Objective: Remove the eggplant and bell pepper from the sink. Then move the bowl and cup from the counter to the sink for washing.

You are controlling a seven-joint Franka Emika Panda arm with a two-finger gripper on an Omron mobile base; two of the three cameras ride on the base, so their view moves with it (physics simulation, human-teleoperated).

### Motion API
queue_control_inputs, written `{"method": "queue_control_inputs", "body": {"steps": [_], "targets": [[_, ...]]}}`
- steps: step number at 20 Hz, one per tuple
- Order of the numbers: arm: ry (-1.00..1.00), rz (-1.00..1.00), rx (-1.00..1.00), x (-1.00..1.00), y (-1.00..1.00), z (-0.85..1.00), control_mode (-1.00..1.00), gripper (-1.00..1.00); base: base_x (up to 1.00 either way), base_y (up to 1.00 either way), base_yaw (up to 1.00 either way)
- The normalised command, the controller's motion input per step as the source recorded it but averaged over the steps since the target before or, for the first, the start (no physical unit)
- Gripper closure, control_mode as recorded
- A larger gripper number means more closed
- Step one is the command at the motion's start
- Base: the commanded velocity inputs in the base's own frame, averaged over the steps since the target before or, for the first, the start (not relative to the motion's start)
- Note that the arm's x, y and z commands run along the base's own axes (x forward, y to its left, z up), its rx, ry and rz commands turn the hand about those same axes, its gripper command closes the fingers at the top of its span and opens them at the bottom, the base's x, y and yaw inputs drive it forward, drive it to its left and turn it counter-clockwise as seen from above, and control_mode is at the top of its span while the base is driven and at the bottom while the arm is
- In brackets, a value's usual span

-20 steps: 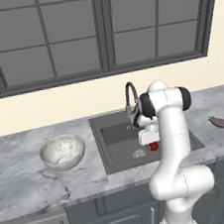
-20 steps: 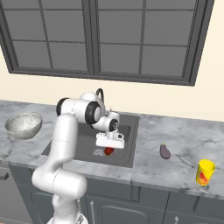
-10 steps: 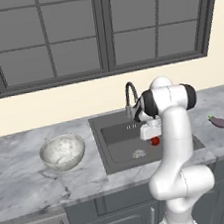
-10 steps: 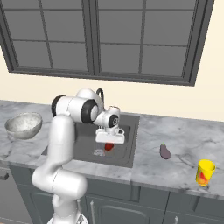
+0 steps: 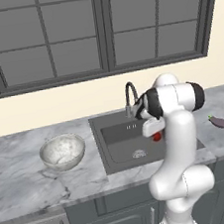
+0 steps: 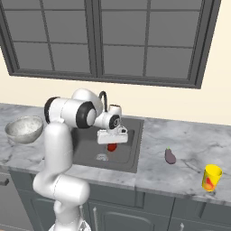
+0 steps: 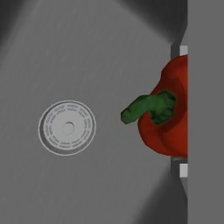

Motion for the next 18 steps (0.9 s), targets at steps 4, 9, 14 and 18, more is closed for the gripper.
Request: {"method": "queue_control_inputs", "body": {"steps": [4, 9, 14, 18], "targets": [[-0.15, 0.16, 0.06, -0.2, -0.07, 0.4, -1.0, 1.0, 0.0, 0.0, 0.0], [-0.17, 0.15, 0.09, -0.18, -0.06, 0.45, -1.0, 1.0, 0.0, 0.0, 0.0], [-0.17, 0.12, 0.08, -0.16, -0.05, 0.47, -1.0, 1.0, 0.0, 0.0, 0.0], [-0.18, 0.08, 0.07, -0.14, -0.05, 0.48, -1.0, 1.0, 0.0, 0.0, 0.0]]}}
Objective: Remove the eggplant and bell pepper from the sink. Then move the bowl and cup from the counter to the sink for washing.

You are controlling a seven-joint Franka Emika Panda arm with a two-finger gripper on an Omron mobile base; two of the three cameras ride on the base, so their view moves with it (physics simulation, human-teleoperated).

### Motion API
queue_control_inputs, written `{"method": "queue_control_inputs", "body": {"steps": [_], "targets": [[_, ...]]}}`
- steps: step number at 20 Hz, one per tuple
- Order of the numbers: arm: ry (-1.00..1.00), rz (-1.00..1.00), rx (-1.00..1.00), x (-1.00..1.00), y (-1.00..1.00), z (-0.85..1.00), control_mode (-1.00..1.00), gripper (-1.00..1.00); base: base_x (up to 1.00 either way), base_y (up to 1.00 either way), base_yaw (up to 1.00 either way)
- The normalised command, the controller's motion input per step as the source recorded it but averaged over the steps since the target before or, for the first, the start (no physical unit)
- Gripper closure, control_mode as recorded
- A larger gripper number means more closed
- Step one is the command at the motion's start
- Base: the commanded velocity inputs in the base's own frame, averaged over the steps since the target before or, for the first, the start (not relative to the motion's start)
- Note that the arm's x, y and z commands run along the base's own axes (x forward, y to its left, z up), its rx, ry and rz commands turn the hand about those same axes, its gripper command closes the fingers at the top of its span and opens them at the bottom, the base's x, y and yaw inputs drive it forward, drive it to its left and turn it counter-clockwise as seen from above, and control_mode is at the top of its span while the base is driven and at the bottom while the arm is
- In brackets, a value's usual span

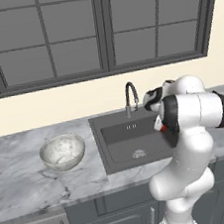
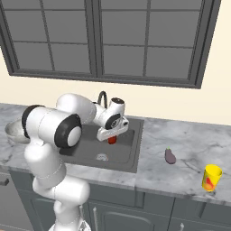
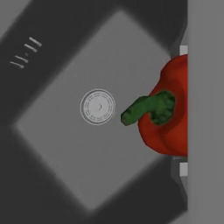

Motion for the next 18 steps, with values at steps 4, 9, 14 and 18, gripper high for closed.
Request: {"method": "queue_control_inputs", "body": {"steps": [4, 9, 14, 18], "targets": [[-0.18, 0.03, 0.05, -0.15, -0.05, 0.46, -1.0, 1.0, 0.0, 0.0, 0.0], [-0.14, 0.0, 0.02, -0.16, -0.09, 0.44, -1.0, 1.0, 0.0, 0.0, 0.0], [-0.12, 0.0, 0.0, -0.14, -0.13, 0.41, -1.0, 1.0, 0.0, 0.0, 0.0], [-0.08, -0.05, 0.0, -0.12, -0.19, 0.38, -1.0, 1.0, 0.0, 0.0, 0.0]]}}
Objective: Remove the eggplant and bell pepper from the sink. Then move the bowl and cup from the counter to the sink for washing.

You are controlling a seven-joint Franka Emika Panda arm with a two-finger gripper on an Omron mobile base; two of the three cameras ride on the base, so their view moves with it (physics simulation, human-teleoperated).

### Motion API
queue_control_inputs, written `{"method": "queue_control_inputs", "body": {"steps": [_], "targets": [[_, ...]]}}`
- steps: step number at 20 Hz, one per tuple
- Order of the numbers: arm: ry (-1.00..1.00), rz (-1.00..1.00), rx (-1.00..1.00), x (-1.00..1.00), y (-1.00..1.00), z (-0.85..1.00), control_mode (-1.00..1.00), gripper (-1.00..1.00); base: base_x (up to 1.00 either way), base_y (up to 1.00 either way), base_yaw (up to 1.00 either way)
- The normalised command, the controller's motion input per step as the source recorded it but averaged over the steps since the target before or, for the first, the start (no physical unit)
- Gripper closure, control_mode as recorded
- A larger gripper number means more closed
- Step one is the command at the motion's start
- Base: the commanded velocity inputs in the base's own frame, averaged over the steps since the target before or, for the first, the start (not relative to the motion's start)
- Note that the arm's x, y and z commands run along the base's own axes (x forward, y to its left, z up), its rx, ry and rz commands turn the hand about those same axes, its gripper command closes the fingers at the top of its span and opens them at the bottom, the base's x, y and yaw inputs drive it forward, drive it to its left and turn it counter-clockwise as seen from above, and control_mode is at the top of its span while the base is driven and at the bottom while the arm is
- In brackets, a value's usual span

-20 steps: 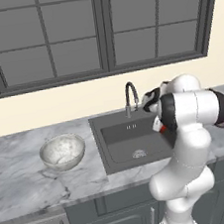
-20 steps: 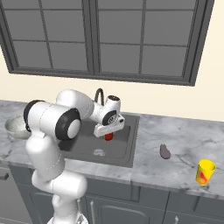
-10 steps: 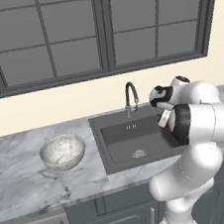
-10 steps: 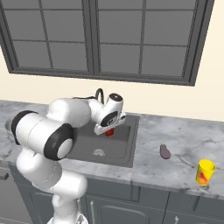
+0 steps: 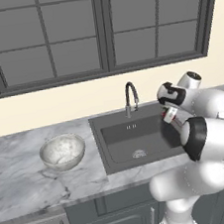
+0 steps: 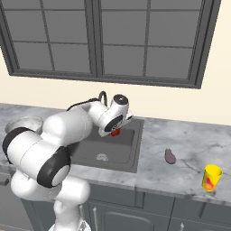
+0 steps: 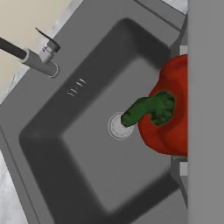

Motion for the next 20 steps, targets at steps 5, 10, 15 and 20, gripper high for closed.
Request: {"method": "queue_control_inputs", "body": {"steps": [5, 10, 15, 20], "targets": [[-0.01, -0.09, 0.0, -0.05, -0.25, 0.32, -1.0, 1.0, 0.0, 0.0, 0.0], [0.0, -0.13, -0.02, 0.0, -0.3, 0.2, -1.0, 1.0, 0.0, 0.0, 0.0], [0.06, -0.1, -0.01, 0.01, -0.36, 0.06, -1.0, 1.0, 0.0, 0.0, 0.0], [0.01, -0.01, -0.01, 0.06, -0.34, 0.0, -1.0, 1.0, 0.0, 0.0, 0.0]]}}
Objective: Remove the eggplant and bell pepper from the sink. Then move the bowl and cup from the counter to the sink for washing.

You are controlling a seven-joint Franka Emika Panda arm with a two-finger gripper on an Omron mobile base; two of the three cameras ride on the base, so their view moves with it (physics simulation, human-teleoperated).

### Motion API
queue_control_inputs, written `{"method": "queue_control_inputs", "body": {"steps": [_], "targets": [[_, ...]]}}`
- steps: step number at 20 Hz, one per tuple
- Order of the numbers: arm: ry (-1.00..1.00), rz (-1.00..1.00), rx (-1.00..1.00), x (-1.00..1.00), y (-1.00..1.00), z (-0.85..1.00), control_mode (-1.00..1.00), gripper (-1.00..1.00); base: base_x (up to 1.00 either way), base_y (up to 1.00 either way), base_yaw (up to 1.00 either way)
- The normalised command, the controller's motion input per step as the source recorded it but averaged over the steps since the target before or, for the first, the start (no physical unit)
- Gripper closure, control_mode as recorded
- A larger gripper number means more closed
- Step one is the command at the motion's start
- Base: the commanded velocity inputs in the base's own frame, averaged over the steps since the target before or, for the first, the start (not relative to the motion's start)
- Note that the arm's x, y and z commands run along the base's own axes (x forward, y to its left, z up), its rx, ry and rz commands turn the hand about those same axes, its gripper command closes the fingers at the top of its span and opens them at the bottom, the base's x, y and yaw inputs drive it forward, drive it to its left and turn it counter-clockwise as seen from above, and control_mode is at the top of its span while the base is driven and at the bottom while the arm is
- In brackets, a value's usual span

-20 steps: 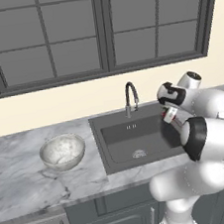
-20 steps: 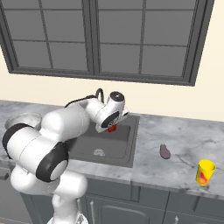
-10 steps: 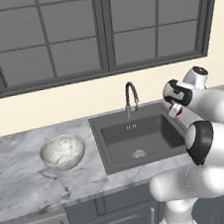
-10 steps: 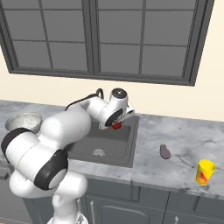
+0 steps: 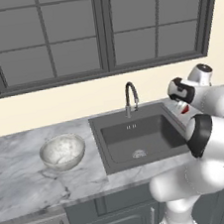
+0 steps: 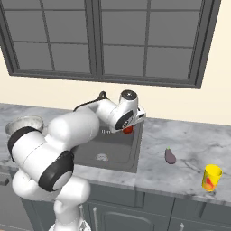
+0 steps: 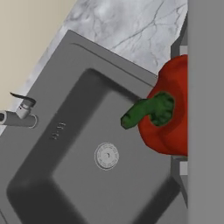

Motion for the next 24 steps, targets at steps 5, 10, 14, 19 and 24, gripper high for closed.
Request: {"method": "queue_control_inputs", "body": {"steps": [5, 10, 14, 19, 24], "targets": [[0.0, 0.0, 0.0, 0.08, -0.35, -0.01, -1.0, 1.0, 0.0, 0.0, 0.0], [0.0, 0.0, -0.02, 0.08, -0.38, -0.05, -1.0, 1.0, 0.0, 0.0, 0.0], [0.0, 0.0, -0.07, 0.09, -0.4, -0.09, -1.0, 1.0, 0.0, 0.0, 0.0], [0.0, 0.0, -0.08, 0.09, -0.42, -0.09, -1.0, 1.0, 0.0, 0.0, 0.0], [0.0, 0.0, -0.07, 0.07, -0.42, -0.1, -1.0, 1.0, 0.0, 0.0, 0.0]]}}
